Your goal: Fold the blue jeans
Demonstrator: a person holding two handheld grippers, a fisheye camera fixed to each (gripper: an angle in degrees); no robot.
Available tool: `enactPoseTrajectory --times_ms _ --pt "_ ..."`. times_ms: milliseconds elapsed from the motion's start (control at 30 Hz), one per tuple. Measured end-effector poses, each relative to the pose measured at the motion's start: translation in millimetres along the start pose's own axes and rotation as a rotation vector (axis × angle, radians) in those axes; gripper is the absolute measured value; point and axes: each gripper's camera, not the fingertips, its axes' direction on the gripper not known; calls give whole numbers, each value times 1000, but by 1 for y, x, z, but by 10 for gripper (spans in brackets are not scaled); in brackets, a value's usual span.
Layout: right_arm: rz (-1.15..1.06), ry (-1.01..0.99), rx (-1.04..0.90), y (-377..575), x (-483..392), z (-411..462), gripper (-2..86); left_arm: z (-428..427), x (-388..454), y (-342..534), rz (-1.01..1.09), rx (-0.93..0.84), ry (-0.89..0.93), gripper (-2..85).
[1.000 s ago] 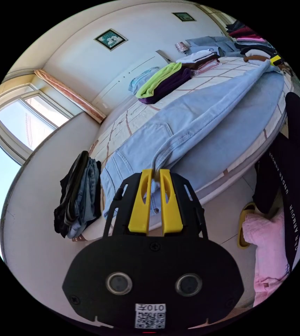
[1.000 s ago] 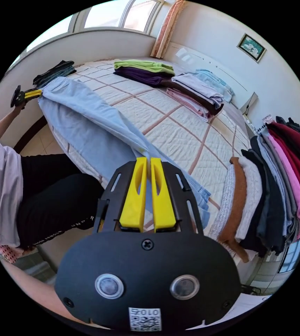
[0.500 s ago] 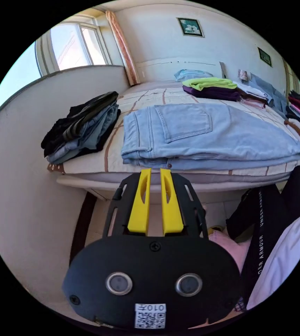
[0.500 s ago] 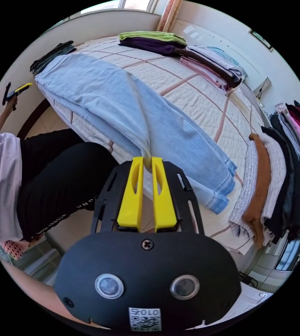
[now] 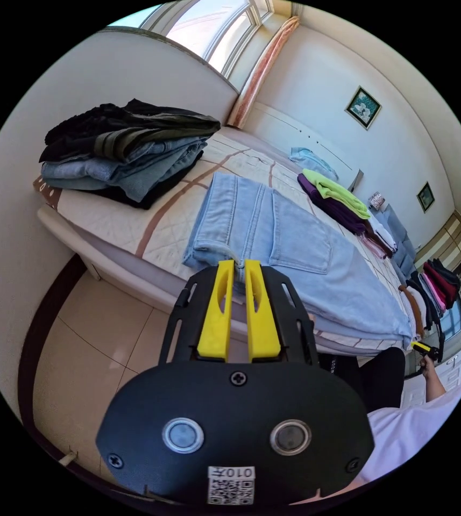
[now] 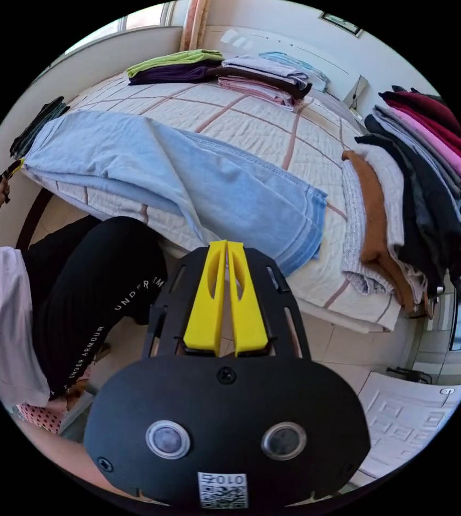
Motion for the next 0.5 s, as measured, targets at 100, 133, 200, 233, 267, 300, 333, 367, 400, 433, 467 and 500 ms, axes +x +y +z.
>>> enactPoseTrajectory --times_ms 100,133,200,233,267,300,333,367,400,433,467,500 --pt "157 -34 69 19 26 -16 22 1 -3 -5 -58 -69 45 20" --pt "222 -65 117 24 35 -24 26 -6 0 -2 -87 -52 57 14" --pt "308 -87 184 28 48 -34 40 -20 11 7 -136 -17 10 7" --pt "359 -92 213 27 55 -37 51 -29 20 13 -150 2 -11 4" --pt "384 -90 222 24 60 -39 61 -33 26 16 -153 12 -9 3" --pt "387 -85 225 21 62 -39 64 -42 41 20 -143 36 -1 2" --pt "382 -70 228 13 64 -40 68 -51 63 19 -96 52 -4 1" --pt "367 -53 217 4 65 -40 72 -55 77 17 -58 54 -12 0" --pt "358 -46 208 -1 66 -39 74 -62 106 11 29 41 -35 0" --pt "335 -39 192 -12 68 -38 77 -67 137 3 110 20 -61 -1" --pt "299 -31 185 -23 68 -40 81 -69 152 0 145 12 -73 -1" --pt "273 -20 186 -29 67 -41 83 -73 182 -7 206 7 -87 -1"
